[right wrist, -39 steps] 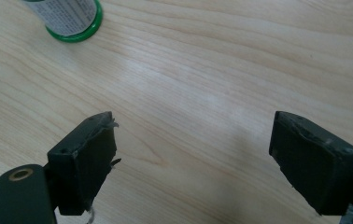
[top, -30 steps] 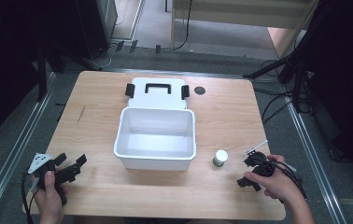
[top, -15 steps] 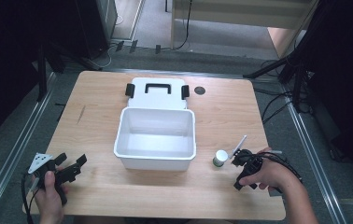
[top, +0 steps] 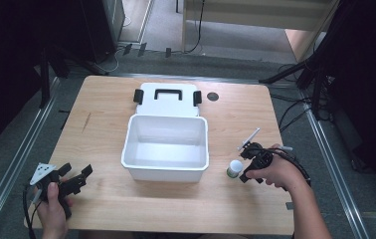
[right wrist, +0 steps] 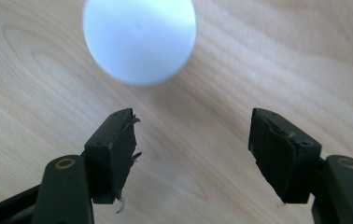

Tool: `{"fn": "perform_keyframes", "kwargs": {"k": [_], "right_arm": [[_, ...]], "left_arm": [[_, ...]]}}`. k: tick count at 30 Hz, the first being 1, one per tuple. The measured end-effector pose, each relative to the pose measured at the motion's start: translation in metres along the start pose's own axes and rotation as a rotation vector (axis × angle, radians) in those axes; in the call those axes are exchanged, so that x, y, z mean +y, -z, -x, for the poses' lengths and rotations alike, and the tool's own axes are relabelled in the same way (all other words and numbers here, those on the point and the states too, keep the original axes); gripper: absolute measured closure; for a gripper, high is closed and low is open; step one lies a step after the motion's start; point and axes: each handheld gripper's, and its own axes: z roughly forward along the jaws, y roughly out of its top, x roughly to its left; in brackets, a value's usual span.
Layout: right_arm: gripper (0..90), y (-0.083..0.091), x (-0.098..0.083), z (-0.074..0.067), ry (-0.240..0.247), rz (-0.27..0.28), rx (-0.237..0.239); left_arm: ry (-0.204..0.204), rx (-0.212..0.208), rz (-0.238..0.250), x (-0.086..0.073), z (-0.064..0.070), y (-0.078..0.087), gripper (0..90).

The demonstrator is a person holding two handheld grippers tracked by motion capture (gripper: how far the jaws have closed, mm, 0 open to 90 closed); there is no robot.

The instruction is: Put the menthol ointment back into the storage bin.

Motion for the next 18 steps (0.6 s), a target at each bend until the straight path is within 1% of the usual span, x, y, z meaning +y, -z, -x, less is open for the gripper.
{"fn": "perform_keyframes", "kwargs": {"k": [2,4,5,8,9,14,17,18], "right_arm": [[32.7,0.001,0.003,-0.001,-0.002,0.007,0.001],[32.4,0.001,0.011,-0.005,0.012,0.01,-0.006],[32.4,0.001,0.011,-0.005,0.012,0.01,-0.006],[33.1,0.001,0.02,-0.01,0.021,0.014,-0.003],[33.8,0.0,0.022,-0.011,0.015,0.01,-0.001],[34.9,-0.002,0.029,-0.014,0.026,0.015,-0.005],[38.6,-0.002,0.033,-0.017,0.027,0.027,-0.004],[41.7,-0.004,0.036,-0.019,0.043,0.029,-0.004]], "left_arm": [[0.0,0.0,0.0,0.0,0.0,0.0,14.4],[0.0,-0.001,0.0,0.0,0.0,0.0,14.4],[-0.001,-0.001,-0.001,0.0,0.0,0.0,14.4],[-0.001,-0.002,-0.002,0.0,0.0,0.0,14.4],[-0.001,-0.002,-0.002,0.0,0.0,0.0,14.4],[0.001,-0.003,-0.002,0.0,0.0,0.0,14.4],[0.002,-0.004,-0.003,0.0,0.0,0.0,14.5],[0.002,-0.004,-0.003,0.0,0.0,0.0,14.4]]}}
